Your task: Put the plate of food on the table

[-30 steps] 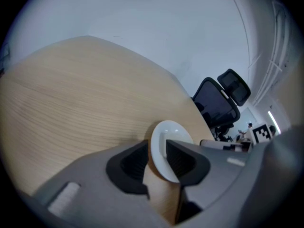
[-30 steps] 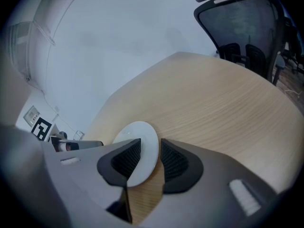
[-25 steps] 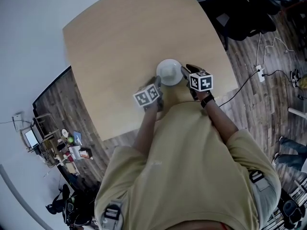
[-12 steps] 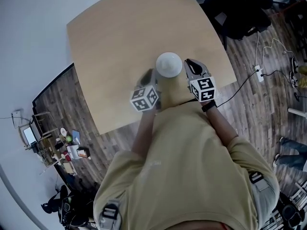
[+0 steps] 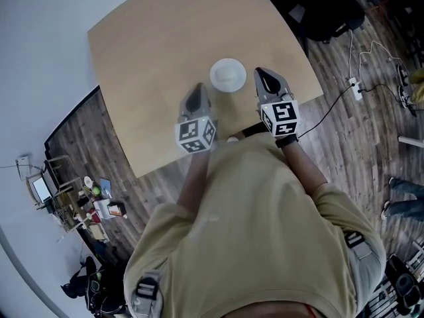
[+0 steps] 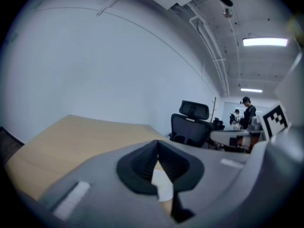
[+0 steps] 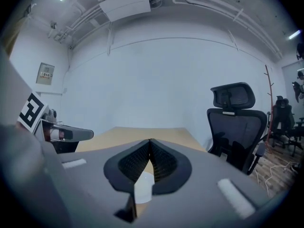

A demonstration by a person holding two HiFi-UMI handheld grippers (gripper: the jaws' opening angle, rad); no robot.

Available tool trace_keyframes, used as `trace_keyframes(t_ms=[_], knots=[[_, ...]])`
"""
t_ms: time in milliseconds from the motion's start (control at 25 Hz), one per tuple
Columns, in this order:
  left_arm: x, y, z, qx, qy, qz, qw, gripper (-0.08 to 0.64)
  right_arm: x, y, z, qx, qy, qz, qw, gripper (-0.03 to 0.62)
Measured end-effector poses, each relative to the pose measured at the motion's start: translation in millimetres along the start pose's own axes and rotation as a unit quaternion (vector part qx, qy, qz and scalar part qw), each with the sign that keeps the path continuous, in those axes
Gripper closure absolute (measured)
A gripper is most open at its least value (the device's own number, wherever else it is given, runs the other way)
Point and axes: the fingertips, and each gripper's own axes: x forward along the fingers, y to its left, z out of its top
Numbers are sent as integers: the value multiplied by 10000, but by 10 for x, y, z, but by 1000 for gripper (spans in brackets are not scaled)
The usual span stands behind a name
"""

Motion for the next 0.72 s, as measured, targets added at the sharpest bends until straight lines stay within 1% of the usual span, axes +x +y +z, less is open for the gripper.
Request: trace_keyframes(t_ms=[120, 280, 560, 720], knots=[[-21, -27, 45, 72, -94, -14, 9999, 558, -59, -21, -15, 11, -37, -69, 10000, 588], [-20, -83, -1, 82, -33, -41, 10000, 558, -90, -35, -56, 42, -2, -66, 10000, 588], [106, -156, -158, 47, 297, -177, 9994, 558, 4, -66, -41, -26, 41, 26, 10000, 588], [239, -141, -308, -30, 576, -194, 9981, 558, 113, -92, -3, -144, 18, 122, 9998, 588]])
